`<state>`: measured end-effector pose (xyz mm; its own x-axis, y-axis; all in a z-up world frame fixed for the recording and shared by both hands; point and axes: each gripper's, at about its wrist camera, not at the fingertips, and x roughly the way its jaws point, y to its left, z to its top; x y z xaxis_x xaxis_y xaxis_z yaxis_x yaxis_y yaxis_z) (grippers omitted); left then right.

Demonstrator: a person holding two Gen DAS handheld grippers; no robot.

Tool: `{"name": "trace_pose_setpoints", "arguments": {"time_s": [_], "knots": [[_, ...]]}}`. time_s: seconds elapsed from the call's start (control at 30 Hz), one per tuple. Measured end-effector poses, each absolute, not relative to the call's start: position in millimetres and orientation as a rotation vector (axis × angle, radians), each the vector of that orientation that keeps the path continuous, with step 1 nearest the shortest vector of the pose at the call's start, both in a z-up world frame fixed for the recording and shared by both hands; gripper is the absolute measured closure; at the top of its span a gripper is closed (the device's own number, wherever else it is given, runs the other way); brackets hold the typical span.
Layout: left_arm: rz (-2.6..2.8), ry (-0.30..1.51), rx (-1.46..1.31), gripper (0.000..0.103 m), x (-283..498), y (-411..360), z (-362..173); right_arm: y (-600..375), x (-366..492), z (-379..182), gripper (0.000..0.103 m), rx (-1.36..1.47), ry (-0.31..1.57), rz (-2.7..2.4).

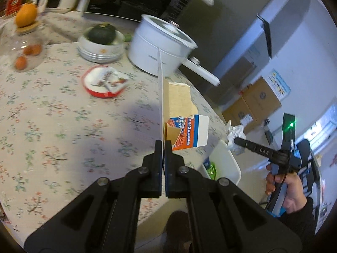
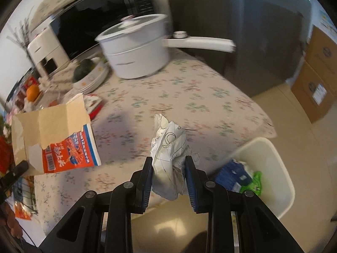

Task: Collect trash
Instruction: 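Carry the milk carton and white paper over the white bin with both grippers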

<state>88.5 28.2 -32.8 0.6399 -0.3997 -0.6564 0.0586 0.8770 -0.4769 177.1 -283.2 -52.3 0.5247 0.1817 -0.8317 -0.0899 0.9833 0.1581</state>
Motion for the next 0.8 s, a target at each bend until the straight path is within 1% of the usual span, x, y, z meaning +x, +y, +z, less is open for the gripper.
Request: {"name": "trace_pose_setpoints", "arguments": {"time_s": [0.37,0.53,0.63,0.8], "knots": [[-0.427,0.938,-0.257,0.101,112,-102,-47,-389,154,-60,0.073,0.188,1.018,0.026],[-0.479,0.966,-0.169,0.101,125,-163,-66,-434,143,-63,0.073,0.241,1.018,-0.029],[-0.497,0.980,-0.129,0.101,131,-187,-77,-459,139,-64,0.073,0.301,1.013,-0.045],[-0.522,1.009,-0.100,0.101,142,-212,-95,-477,134,-75,0.072,0.302,1.042,-0.066]]}}
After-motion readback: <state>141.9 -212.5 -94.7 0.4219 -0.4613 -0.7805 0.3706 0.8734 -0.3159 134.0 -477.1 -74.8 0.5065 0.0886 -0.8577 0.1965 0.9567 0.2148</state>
